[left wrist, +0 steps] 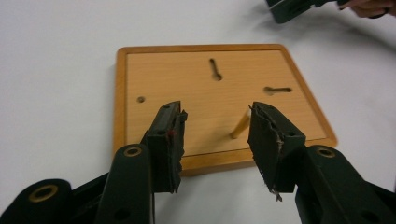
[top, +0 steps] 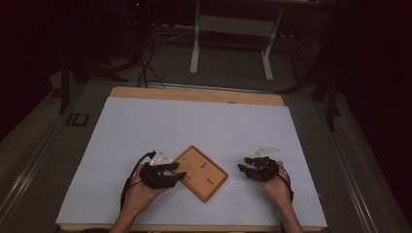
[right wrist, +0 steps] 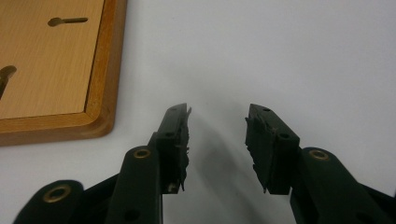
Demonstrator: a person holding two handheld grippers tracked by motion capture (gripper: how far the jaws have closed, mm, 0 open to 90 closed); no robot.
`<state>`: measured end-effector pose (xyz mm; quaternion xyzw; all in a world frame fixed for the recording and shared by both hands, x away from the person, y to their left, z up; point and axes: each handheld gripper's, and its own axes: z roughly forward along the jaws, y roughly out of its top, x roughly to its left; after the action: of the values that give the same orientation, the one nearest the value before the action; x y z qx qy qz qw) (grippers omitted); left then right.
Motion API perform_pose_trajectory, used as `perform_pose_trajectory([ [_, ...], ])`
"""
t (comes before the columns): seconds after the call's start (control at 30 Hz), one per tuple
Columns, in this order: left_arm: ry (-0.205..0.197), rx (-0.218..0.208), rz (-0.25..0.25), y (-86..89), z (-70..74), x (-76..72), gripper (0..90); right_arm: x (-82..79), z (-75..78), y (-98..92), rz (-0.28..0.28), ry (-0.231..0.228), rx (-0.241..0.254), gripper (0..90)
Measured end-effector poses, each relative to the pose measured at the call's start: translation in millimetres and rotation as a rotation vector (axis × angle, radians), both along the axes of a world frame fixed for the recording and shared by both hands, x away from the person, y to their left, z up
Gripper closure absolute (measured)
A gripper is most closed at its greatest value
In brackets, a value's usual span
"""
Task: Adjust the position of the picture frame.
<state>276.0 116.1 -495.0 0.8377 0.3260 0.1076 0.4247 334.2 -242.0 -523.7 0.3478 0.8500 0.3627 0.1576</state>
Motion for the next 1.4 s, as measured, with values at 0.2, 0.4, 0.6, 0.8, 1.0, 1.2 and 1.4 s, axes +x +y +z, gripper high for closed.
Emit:
perform_pose_trajectory([
  [0.2, 0.002, 0.006, -0.036, -9.9, -3.6, -2.1, 58.7, 0.0, -0.7, 1.3, 0.001, -0.002, -0.006, 57.4],
  [0.4, 0.011, 0.046, -0.057, -22.4, -11.0, -2.1, 63.6, -0.3, -0.2, 2.3, 0.007, -0.009, -0.004, 57.6],
  [0.6, 0.038, 0.054, -0.041, -29.1, -19.1, 0.6, 69.6, -1.6, 0.6, 4.2, 0.019, -0.007, 0.012, 60.9],
  [0.8, 0.042, 0.066, -0.020, -31.5, -21.7, 1.6, 82.1, -7.6, 3.8, 11.4, 0.061, -0.042, 0.033, 88.7],
  [1.0, 0.010, 0.098, -0.023, -34.2, -20.5, 0.4, 84.2, -8.3, -0.2, 21.2, 0.100, -0.026, 0.041, 89.7],
  [1.2, 0.009, 0.100, -0.037, -34.7, -20.1, 2.4, 84.4, -9.7, -6.2, 34.6, 0.161, 0.002, 0.021, 89.7],
  [1.4, -0.002, 0.101, -0.026, -33.8, -20.6, 5.7, 84.5, -11.0, -8.5, 39.2, 0.195, 0.020, 0.007, 89.8],
])
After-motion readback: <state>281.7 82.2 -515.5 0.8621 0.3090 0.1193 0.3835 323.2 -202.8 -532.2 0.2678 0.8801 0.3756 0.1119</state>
